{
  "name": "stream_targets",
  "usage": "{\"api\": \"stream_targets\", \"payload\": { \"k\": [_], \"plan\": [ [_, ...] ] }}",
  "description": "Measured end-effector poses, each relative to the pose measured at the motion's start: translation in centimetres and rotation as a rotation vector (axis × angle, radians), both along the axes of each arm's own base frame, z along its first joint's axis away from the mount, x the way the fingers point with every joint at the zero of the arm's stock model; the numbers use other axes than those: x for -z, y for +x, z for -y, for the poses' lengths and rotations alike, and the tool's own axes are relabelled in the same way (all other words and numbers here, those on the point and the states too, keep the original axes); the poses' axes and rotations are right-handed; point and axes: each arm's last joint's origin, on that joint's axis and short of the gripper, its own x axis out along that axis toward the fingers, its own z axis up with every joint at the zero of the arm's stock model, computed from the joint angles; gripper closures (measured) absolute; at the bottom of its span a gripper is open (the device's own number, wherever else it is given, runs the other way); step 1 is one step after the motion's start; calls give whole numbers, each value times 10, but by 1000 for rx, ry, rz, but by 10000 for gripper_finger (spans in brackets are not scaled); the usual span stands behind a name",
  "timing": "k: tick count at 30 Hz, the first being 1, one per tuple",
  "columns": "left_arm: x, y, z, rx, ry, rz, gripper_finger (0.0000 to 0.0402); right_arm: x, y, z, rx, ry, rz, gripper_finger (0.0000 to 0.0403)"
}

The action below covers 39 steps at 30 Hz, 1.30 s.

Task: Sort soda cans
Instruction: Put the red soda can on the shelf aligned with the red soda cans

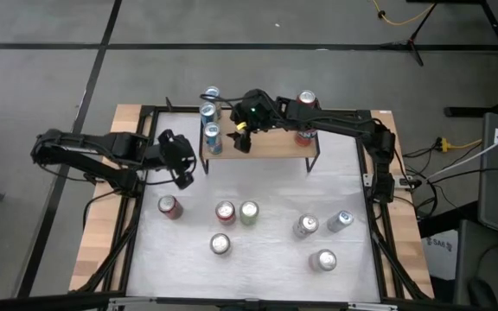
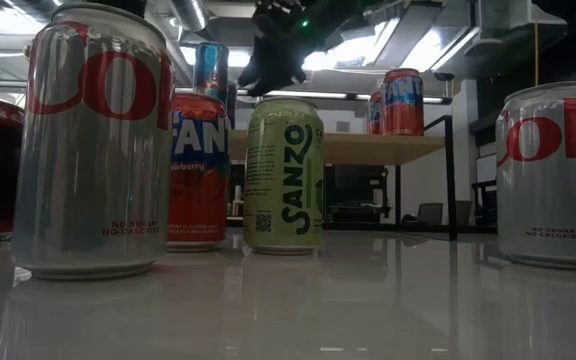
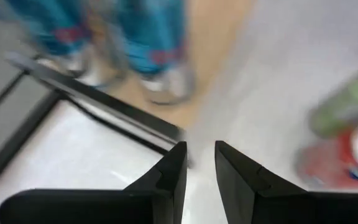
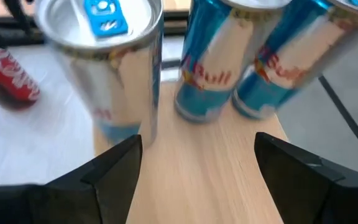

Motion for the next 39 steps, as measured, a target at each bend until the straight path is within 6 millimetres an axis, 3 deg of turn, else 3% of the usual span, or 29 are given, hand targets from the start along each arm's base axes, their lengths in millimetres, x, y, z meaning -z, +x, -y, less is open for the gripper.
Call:
{"api": "stream_targets", "payload": {
  "k": [4, 8, 17, 24, 30, 39],
  "plan": [
    [2, -2, 11, 94, -56, -32, 326, -22, -15, -10, -11, 19, -77, 100],
    [3, -3, 23, 173, -75, -40, 326, -47, -34, -32, -50, 31, -147, 100],
    [1, -3, 45, 273, -63, -3, 326, -78, -80, -119, -175, 126, -281, 100],
    [-2, -3, 51, 275, -23, 41, 326, -77, -107, -189, -181, 190, -414, 100],
    [-2, -3, 51, 274, -15, 42, 326, -62, -127, -239, -137, 176, -510, 100],
    [-3, -2, 52, 273, -19, 58, 326, -25, -153, -277, 15, 148, -628, 100]
  ]
}}
